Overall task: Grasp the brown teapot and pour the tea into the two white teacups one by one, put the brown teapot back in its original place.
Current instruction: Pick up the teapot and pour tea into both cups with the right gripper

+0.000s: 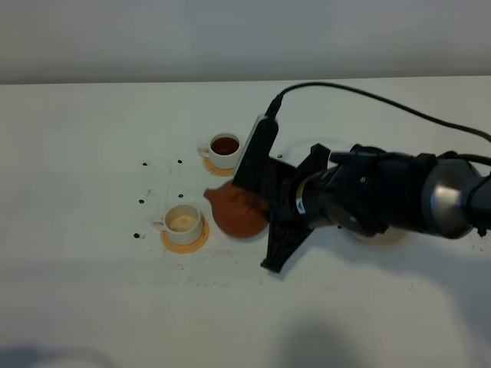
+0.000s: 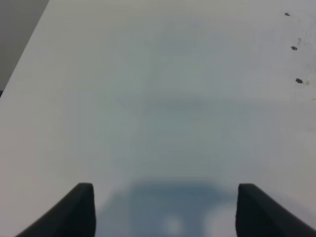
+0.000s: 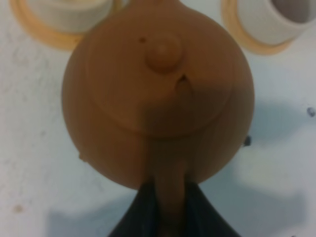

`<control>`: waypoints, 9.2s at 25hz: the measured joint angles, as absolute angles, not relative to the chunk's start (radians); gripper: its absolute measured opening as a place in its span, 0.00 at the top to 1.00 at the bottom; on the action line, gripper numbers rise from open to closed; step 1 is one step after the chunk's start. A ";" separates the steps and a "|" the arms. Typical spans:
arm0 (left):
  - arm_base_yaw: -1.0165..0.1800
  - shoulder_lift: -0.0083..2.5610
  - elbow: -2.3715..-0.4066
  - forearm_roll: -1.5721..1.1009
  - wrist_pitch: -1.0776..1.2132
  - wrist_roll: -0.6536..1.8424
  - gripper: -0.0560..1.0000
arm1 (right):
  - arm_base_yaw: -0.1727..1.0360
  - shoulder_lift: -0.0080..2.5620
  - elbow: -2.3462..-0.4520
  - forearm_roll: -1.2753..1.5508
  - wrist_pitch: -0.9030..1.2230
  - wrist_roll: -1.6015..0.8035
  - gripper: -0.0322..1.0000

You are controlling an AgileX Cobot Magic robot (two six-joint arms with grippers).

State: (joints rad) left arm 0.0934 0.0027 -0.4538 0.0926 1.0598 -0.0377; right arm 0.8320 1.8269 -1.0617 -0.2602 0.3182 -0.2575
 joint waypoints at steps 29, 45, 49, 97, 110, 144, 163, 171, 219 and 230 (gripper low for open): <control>0.093 0.003 -0.454 0.093 1.060 -0.038 0.41 | 0.882 1.827 -1.087 -0.521 0.276 -0.207 0.88; 0.093 0.003 -0.454 0.093 1.059 -0.038 0.41 | 0.851 1.857 -1.095 -0.606 0.234 -0.183 0.88; 0.093 0.003 -0.454 0.093 1.059 -0.038 0.41 | 0.851 1.864 -1.096 -0.629 0.228 -0.179 0.88; 0.093 0.003 -0.454 0.093 1.059 -0.038 0.41 | 0.870 1.875 -1.127 -0.921 0.300 -0.182 0.88; 0.093 0.003 -0.454 0.093 1.059 -0.038 0.41 | 0.871 1.875 -1.127 -0.968 0.299 -0.185 0.88; 0.093 0.003 -0.454 0.093 1.060 -0.038 0.41 | 0.890 1.875 -1.127 -1.088 0.297 -0.208 0.88; 0.093 0.003 -0.454 0.093 1.060 -0.038 0.41 | 0.890 1.875 -1.127 -1.106 0.271 -0.208 0.88; 0.093 0.003 -0.454 0.093 1.060 -0.038 0.41 | 0.890 1.875 -1.132 -1.123 0.260 -0.208 0.88; 0.093 0.003 -0.454 0.093 1.059 -0.038 0.41 | 0.890 1.894 -1.150 -1.289 0.242 -0.208 0.88; 0.093 0.003 -0.454 0.093 1.059 -0.038 0.41 | 0.890 1.894 -1.150 -1.319 0.241 -0.208 0.88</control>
State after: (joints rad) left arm 0.0934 0.0027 -0.4538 0.0926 1.0590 -0.0377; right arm 0.8902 1.8943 -1.1496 -1.3192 0.2412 -0.2076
